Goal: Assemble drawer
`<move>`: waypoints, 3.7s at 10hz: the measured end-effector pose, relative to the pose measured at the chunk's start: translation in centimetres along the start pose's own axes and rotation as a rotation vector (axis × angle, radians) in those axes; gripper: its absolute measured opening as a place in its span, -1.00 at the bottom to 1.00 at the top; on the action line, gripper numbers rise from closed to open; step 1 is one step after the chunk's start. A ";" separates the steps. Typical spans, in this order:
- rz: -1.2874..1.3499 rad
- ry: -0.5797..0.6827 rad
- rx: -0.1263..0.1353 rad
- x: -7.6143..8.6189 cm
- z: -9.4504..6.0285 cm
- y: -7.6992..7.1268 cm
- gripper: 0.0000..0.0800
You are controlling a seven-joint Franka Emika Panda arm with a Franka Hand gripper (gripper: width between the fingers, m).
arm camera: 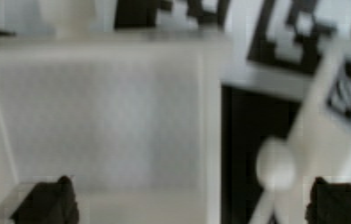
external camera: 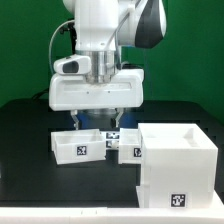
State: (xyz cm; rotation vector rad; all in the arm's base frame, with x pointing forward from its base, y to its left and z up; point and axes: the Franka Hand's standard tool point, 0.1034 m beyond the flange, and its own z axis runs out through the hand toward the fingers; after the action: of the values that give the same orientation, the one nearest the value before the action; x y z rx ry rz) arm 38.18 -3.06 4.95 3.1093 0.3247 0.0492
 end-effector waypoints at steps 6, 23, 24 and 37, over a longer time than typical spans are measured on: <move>0.007 -0.016 -0.031 -1.5 1.7 0.9 0.62; 0.009 -0.049 -0.044 -2.1 3.9 0.1 -0.75; 0.009 -0.049 -0.044 -2.1 3.9 0.1 -0.91; -0.650 -0.102 0.185 5.6 1.7 2.7 -0.90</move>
Offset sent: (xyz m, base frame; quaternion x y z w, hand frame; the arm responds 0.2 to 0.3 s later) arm -0.0180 0.0020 -0.0133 0.0479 -0.0285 0.0198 0.9982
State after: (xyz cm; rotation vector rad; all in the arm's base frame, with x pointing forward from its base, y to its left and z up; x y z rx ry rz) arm 44.31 -4.53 3.45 2.9847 1.3703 -0.1544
